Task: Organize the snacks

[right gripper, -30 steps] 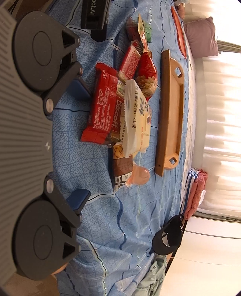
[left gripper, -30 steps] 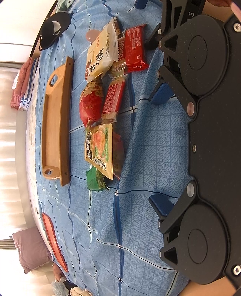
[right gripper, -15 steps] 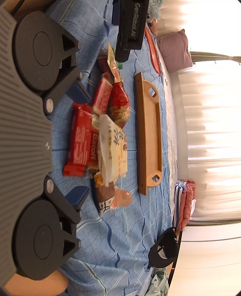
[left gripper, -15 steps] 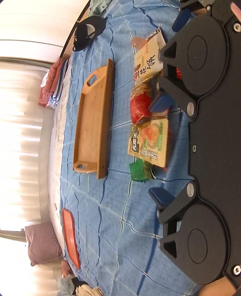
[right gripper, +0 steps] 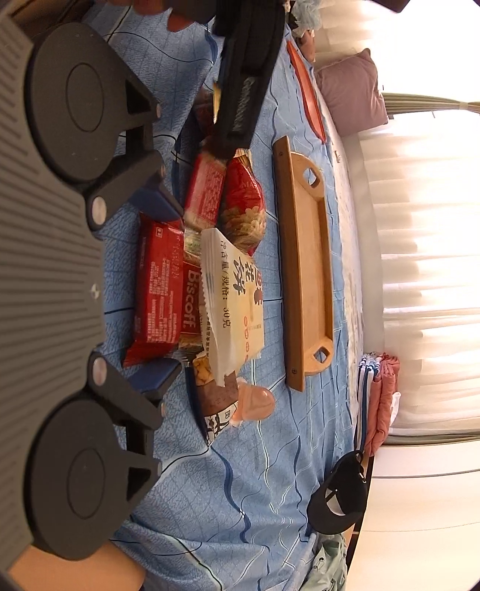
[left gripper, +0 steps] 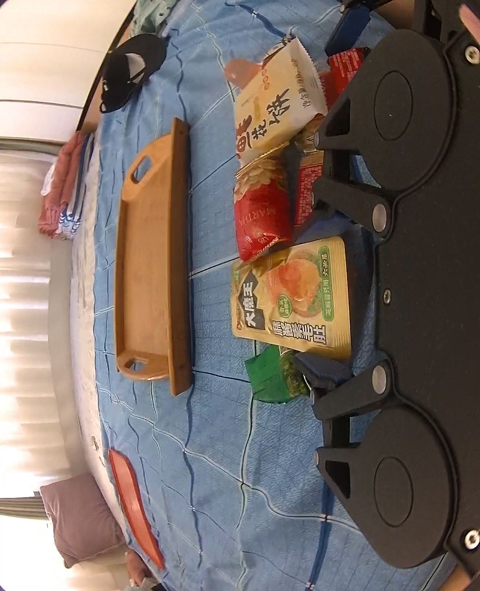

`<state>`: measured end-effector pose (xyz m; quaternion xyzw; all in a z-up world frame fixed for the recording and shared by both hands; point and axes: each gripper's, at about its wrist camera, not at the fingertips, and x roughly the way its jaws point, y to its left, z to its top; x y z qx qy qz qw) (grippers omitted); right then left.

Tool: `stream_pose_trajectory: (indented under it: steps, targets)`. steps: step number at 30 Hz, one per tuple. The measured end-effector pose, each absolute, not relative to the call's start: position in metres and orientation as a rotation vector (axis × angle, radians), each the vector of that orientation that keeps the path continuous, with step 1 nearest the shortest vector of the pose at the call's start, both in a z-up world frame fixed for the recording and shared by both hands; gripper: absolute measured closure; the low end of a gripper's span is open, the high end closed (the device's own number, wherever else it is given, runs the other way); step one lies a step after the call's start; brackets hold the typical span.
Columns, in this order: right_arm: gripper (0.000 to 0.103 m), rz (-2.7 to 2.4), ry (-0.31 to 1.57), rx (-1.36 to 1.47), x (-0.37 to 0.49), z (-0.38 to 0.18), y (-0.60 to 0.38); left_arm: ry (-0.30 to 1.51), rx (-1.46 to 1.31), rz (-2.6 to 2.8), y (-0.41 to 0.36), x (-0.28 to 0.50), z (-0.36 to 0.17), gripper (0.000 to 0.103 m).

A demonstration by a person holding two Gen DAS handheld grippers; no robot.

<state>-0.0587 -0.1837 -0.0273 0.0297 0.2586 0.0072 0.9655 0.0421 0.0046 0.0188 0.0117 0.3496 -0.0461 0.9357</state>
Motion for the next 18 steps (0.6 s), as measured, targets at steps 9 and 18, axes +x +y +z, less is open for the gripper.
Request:
stream_pose_trajectory:
  steps: [9,18]
  targets:
    - [0.031,0.027,0.53,0.072,-0.065,-0.023,-0.189,0.693,0.016,-0.097,0.008,0.01,0.032,0.041]
    - [0.015,0.003,0.524,0.055,-0.073,-0.027,-0.194,0.677,-0.023,-0.086,0.017,0.003,0.037,0.021]
